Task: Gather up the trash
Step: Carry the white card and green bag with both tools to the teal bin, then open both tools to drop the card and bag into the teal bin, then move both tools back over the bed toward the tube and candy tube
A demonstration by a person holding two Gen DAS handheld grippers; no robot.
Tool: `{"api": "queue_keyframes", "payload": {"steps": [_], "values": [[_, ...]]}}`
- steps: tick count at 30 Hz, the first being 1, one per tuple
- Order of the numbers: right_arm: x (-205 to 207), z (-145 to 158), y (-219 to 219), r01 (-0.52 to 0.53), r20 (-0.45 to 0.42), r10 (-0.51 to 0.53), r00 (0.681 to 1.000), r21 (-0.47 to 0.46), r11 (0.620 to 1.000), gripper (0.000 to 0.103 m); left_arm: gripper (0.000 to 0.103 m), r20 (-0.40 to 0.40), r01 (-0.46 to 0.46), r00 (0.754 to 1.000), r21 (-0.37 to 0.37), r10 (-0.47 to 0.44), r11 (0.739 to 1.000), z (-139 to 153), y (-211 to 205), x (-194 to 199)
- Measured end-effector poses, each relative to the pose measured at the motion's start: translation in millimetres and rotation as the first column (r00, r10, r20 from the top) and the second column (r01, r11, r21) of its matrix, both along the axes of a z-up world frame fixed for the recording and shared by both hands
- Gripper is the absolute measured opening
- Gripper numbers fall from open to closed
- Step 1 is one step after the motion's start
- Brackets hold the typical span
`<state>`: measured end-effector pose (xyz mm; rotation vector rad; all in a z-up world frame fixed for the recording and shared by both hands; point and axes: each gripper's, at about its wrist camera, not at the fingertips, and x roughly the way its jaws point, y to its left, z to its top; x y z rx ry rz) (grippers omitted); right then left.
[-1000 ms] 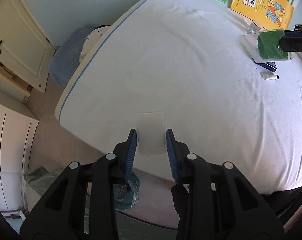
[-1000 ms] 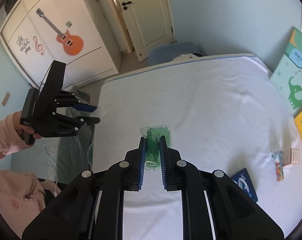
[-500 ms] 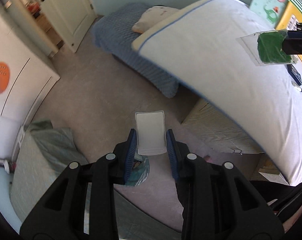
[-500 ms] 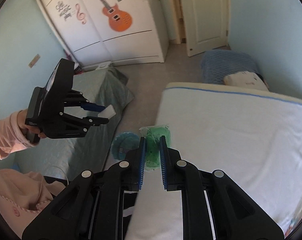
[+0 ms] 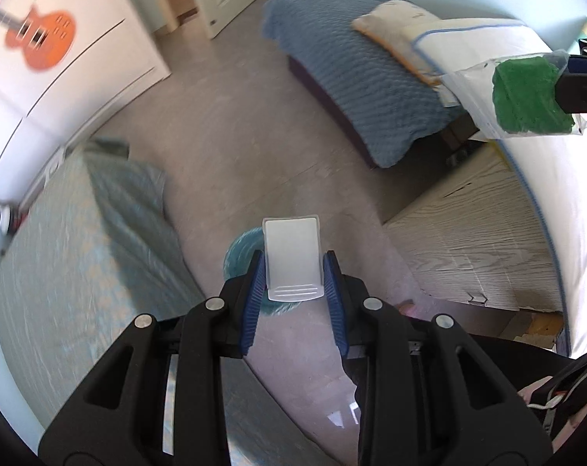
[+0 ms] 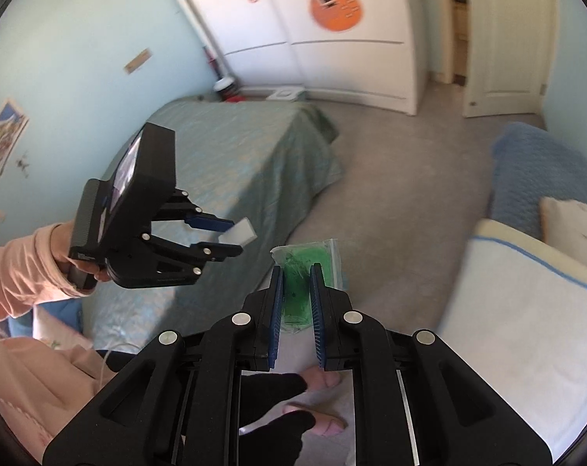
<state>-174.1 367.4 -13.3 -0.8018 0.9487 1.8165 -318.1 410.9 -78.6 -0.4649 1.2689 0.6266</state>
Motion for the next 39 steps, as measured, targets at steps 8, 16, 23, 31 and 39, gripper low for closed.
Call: {"api": "queue_keyframes", "payload": {"steps": [8, 16, 23, 31, 39], "values": [[-47, -17, 34, -0.13, -0.027, 0.129, 0.991, -0.04, 0.991, 0.015, 0.028, -0.009, -0.132, 0.991, -0.041, 0.132, 0.99, -18, 18, -45], [-81, -34, 60, -0.204, -0.064, 0.199, 0.978, -0.084, 0.975, 0.015, 0.028, -0.006, -0.192, 0.981, -0.07, 0.192, 0.979, -34, 31, -67], [-95, -45, 77, -0.205, -0.113, 0.194, 0.974, -0.095, 0.974, 0.068, 0.091, -0.036, -0.197, 0.98, -0.028, 0.196, 0.98, -45, 37, -74], [-92, -43, 87, -0.183, -0.113, 0.171, 0.979, -0.107, 0.977, 0.07, 0.091, -0.066, -0.217, 0.974, -0.039, 0.215, 0.975, -53, 46, -82], [-82, -43, 86, -0.146, -0.112, 0.134, 0.985, -0.109, 0.983, 0.077, 0.091, -0.052, -0.208, 0.977, -0.029, 0.207, 0.978, -49, 43, -79]]}}
